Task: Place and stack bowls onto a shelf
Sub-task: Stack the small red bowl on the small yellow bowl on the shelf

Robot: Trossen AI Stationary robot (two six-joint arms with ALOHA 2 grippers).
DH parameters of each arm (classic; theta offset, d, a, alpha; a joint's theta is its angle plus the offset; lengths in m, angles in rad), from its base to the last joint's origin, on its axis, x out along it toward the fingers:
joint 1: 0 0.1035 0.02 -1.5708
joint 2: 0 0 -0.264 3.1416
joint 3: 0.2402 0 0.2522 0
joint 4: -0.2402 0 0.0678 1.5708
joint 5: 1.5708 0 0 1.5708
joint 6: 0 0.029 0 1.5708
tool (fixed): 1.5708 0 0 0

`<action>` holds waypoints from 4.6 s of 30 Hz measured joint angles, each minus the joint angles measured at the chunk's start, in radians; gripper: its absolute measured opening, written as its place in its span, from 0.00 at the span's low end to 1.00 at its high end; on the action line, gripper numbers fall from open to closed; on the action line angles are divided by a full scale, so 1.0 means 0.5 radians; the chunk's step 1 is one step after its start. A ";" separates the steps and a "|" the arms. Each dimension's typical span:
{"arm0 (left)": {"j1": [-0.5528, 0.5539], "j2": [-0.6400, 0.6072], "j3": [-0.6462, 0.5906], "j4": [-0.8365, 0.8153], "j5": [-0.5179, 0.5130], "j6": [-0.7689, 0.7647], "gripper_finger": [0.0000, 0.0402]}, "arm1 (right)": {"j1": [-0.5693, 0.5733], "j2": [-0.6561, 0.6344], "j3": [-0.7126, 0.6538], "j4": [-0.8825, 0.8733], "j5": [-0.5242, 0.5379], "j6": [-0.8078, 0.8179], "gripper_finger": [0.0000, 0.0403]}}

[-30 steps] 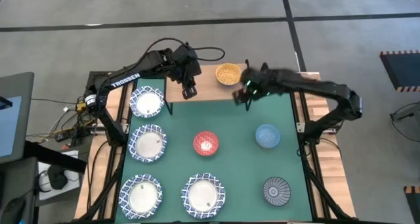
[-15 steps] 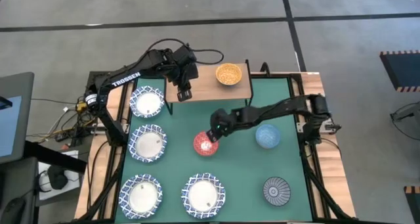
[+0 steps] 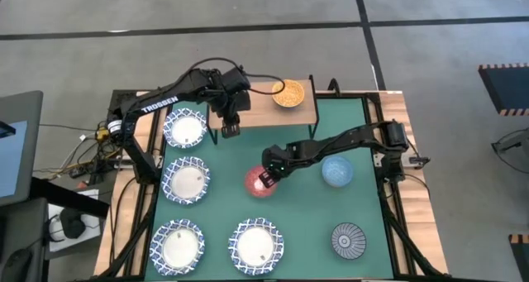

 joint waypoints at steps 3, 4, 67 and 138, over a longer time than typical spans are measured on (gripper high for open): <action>-0.001 0.000 -0.001 -0.006 0.000 -0.022 0.29 | -0.011 0.000 -0.001 -0.036 -0.004 0.009 0.09; -0.001 0.000 -0.001 -0.013 -0.001 -0.038 0.29 | -0.011 -0.003 -0.001 -0.037 -0.003 0.009 0.09; 0.148 0.072 0.002 1.796 -0.210 -0.320 0.00 | -0.169 -0.749 1.486 -1.726 1.249 -0.668 0.53; 0.255 0.819 0.549 1.739 -0.037 -0.594 0.32 | -0.181 -1.645 -0.464 -1.700 0.516 0.448 0.49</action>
